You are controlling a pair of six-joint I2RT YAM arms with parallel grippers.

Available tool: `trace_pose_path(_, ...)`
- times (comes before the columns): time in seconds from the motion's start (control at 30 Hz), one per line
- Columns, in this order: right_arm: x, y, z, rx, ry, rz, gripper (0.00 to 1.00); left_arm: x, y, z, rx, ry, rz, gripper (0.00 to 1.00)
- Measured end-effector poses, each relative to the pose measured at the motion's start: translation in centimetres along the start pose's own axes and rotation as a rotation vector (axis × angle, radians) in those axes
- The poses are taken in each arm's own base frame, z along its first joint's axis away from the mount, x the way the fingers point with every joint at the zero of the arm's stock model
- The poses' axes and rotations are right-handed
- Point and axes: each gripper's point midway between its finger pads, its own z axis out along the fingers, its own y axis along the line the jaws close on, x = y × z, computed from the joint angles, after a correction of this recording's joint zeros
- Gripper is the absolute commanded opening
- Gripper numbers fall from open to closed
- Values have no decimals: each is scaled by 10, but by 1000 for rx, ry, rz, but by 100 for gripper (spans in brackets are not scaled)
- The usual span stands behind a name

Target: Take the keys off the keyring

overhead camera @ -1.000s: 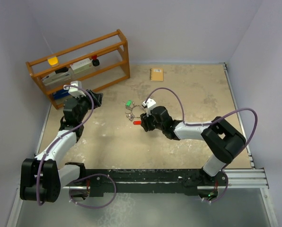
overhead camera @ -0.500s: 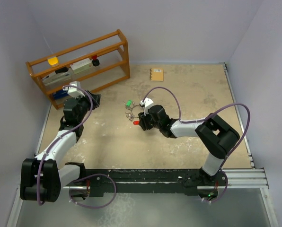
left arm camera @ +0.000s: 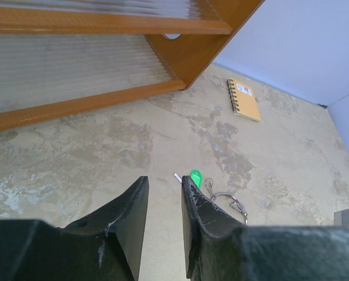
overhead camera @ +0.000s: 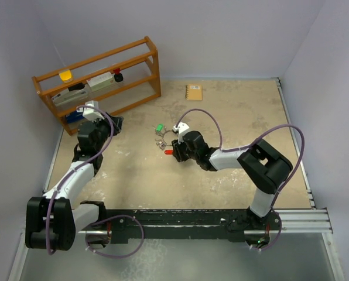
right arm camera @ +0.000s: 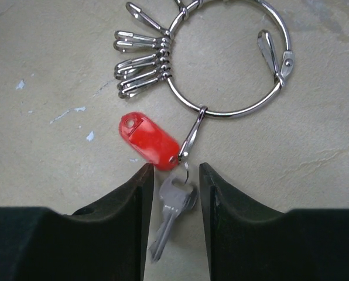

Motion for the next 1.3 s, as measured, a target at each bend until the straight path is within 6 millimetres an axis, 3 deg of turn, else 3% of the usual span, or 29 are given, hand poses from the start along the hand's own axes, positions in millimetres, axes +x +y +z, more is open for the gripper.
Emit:
trace_pose_path(0.1,1,0,4,2,-4,1,28,-6,-3,-2,8,-18,3,24)
trace_pose_path(0.2,0,-2,7,9,-5,0,0,-10,-6,-4,14,-30,5,25)
trace_pose_path(0.33,-1,-6,7,34,-1,-5,0,-10,-6,-4,14,-30,6,12)
trace_pose_path(0.5,-11,-25,-1,144,35,-63,0,-9,-9,-4,33,-25,7,11)
trace_pose_path(0.6,-40,-39,-22,232,6,-123,0,-5,-17,-1,86,-9,8,11)
trace_pose_path(0.73,-102,-47,-67,313,-128,-187,0,6,-33,7,175,44,5,11)
trace_pose_path(0.83,-139,-49,-100,349,-225,-215,0,15,-59,15,258,98,30,10)
trace_pose_path(0.97,-170,-47,-132,364,-304,-238,0,24,-108,18,385,158,107,10)
trace_pose_path(1.07,-183,-43,-150,356,-344,-241,0,28,-141,10,479,161,154,15)
trace_pose_path(1.13,-191,-38,-159,337,-373,-241,0,30,-152,4,514,161,167,25)
trace_pose_path(1.3,-195,-31,-172,313,-395,-243,0,26,-173,-6,584,123,203,29)
